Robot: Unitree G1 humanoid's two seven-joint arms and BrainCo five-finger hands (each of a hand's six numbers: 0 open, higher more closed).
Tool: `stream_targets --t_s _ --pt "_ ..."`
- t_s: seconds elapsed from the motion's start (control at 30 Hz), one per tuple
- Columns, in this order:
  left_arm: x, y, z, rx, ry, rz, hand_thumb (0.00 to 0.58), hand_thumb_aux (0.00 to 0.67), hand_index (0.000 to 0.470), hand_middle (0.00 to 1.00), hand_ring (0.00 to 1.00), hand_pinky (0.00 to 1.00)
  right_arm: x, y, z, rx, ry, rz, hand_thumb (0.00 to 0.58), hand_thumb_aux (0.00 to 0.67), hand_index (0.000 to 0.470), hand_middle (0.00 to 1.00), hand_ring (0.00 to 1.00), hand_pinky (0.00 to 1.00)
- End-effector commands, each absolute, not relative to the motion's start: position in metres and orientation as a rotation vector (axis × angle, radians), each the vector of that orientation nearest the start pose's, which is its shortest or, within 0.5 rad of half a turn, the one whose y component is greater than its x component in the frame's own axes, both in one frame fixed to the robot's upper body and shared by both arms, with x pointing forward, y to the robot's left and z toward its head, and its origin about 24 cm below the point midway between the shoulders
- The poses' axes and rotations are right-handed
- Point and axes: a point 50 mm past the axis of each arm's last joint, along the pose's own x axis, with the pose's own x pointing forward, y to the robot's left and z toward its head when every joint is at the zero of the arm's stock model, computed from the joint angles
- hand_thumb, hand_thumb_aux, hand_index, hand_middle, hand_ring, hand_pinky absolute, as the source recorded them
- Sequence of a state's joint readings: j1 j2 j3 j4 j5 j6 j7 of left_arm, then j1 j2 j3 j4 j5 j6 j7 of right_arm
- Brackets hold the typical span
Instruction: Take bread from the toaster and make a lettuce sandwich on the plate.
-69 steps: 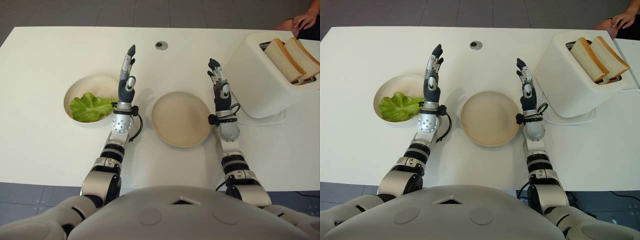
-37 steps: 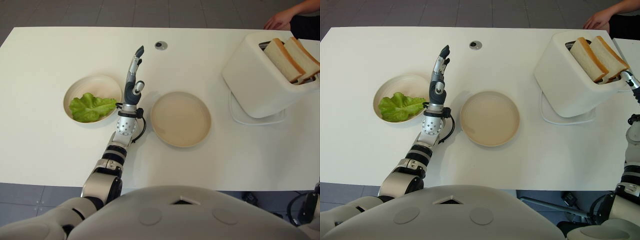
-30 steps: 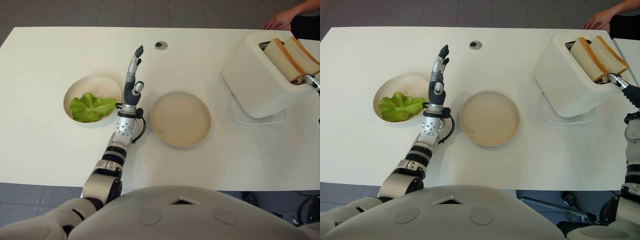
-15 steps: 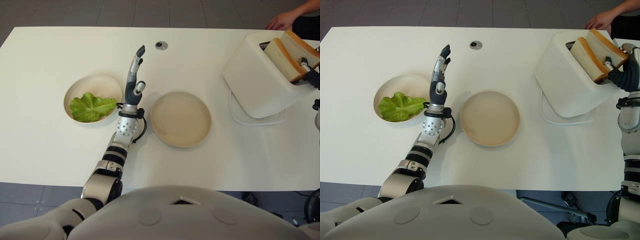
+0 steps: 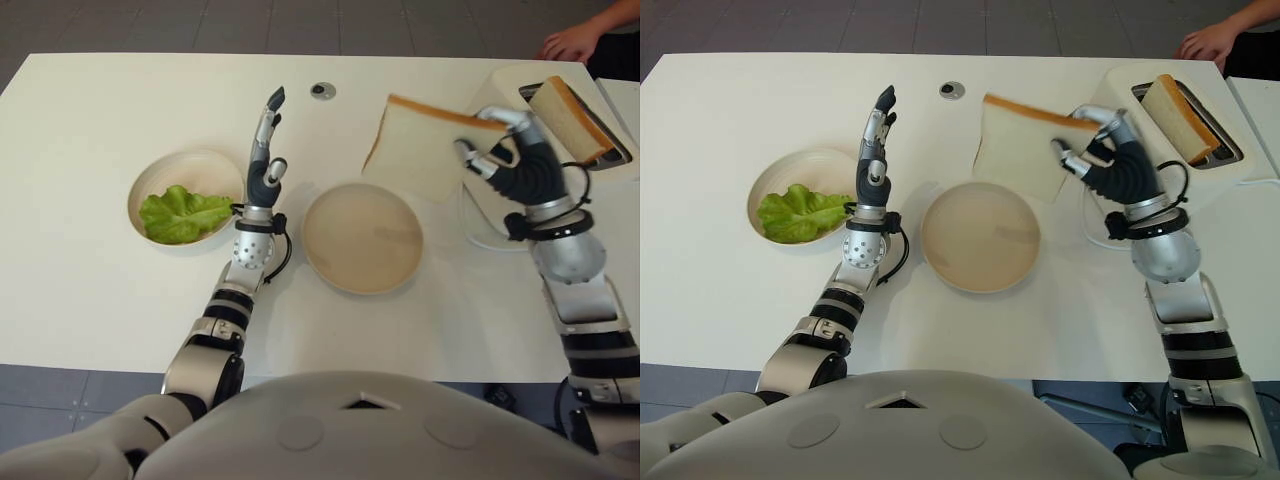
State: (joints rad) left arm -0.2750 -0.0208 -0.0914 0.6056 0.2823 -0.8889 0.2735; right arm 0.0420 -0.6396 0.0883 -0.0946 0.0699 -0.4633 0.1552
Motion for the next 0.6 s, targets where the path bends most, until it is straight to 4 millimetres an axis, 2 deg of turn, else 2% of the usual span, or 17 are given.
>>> stream_targets --t_s 0.03,0.13,0.27,0.3,0.33,0.37,0.43,0.47,0.53,0.6 --pt "0.277 0.096 0.056 0.114 -0.58 -0.069 0.0 0.0 0.0 0.0 0.0 0.0 0.234 -0.194 0.068 -0.524 -0.225 0.555 0.58 0.67 0.47 1.0 1.0 1.0" --pt "0.277 0.094 0.057 0.113 -0.583 -0.077 0.0 0.0 0.0 0.0 0.0 0.0 0.23 -0.196 0.04 -0.633 -0.104 0.634 0.58 0.67 0.47 1.0 1.0 1.0" --pt "0.278 0.091 0.059 0.112 -0.59 -0.094 0.0 0.0 0.0 0.0 0.0 0.0 0.225 -0.199 0.043 -0.789 -0.131 0.665 0.58 0.67 0.47 0.99 0.99 0.99" --pt "0.278 0.091 0.061 0.117 -0.601 -0.096 0.0 0.0 0.0 0.0 0.0 0.0 0.225 -0.2 0.046 -0.83 -0.149 0.657 0.48 0.391 0.275 0.82 0.82 0.82" --pt "0.278 0.092 0.065 0.133 -0.623 -0.099 0.0 0.0 0.0 0.0 0.0 0.0 0.225 -0.202 0.05 -0.879 -0.168 0.642 0.0 0.0 0.0 0.03 0.03 0.03" --pt "0.277 0.094 0.071 0.159 -0.658 -0.099 0.0 0.0 0.0 0.0 0.0 0.0 0.226 -0.205 0.056 -0.925 -0.192 0.614 0.0 0.0 0.0 0.0 0.0 0.0" --pt "0.273 0.104 0.084 0.245 -0.74 -0.075 0.0 0.0 0.0 0.0 0.0 0.0 0.229 -0.211 0.068 -1.01 -0.23 0.559 0.0 0.0 0.0 0.0 0.0 0.0" --pt "0.268 0.114 0.093 0.353 -0.792 -0.052 0.0 0.0 0.0 0.0 0.0 0.0 0.229 -0.216 0.073 -1.058 -0.243 0.53 0.0 0.0 0.0 0.0 0.0 0.0" --pt "0.257 0.138 0.107 0.579 -0.844 0.013 0.0 0.0 0.0 0.0 0.0 0.0 0.229 -0.223 0.08 -1.13 -0.255 0.494 0.0 0.0 0.0 0.0 0.0 0.0" --pt "0.247 0.174 0.114 0.835 -0.79 0.103 0.0 0.0 0.0 0.0 0.0 0.0 0.228 -0.228 0.081 -1.186 -0.251 0.481 0.0 0.0 0.0 0.0 0.0 0.0"
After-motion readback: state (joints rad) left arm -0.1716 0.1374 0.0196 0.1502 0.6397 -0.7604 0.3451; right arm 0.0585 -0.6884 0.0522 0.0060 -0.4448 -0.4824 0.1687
